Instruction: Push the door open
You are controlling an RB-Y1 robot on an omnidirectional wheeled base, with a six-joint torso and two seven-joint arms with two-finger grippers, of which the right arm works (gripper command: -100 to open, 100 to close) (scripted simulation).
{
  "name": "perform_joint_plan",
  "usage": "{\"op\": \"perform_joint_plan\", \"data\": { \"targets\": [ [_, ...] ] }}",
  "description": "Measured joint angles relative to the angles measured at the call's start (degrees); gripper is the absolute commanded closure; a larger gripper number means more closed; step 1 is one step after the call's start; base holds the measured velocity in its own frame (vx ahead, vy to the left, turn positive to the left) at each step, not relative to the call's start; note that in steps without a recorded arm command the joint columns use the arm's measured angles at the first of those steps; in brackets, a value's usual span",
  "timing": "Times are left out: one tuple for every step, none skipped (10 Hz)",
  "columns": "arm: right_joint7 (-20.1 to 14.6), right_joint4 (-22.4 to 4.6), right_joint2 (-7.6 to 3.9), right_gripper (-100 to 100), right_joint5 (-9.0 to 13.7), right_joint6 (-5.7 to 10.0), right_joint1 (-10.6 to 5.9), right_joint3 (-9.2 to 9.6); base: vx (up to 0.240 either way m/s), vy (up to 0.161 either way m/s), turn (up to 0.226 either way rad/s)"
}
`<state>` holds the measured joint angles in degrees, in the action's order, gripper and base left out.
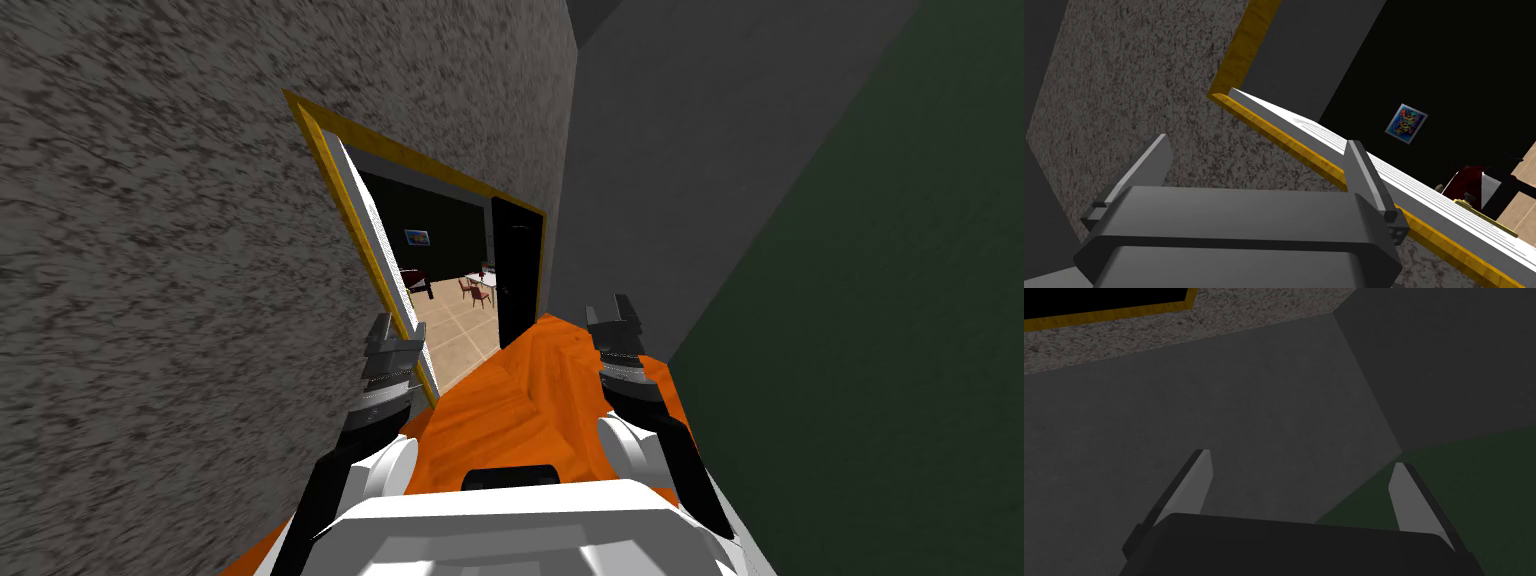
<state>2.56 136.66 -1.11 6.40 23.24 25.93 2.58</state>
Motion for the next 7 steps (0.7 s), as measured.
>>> {"op": "perform_joint_plan", "data": {
  "targets": [
    [0.0, -0.6, -0.09, -100, -0.1, -0.08, -0.45, 1.07, 0.250, 0.000, -0.060],
    [-0.4, -1.9, -0.56, -100, 0.0, 0.08, -1.21, 1.60, 0.232, -0.025, -0.038],
    [-0.6, -2.7, -0.82, -100, 0.1, -0.01, -1.80, 2.24, 0.250, -0.037, -0.080],
    [-0.9, -4.3, -1.17, -100, 0.1, 0.04, -2.86, 3.20, 0.230, -0.022, -0.059],
    [-1.2, -4.9, -1.47, -100, 0.2, -0.41, -3.62, 4.24, 0.204, -0.011, -0.057],
    [-1.5, -5.8, -1.73, -100, 0.2, -0.64, -4.25, 5.37, 0.170, -0.011, -0.043],
    [-1.7, -6.9, -1.91, -100, 0.1, -0.52, -4.81, 6.29, 0.130, -0.021, -0.071]
  ]
}}
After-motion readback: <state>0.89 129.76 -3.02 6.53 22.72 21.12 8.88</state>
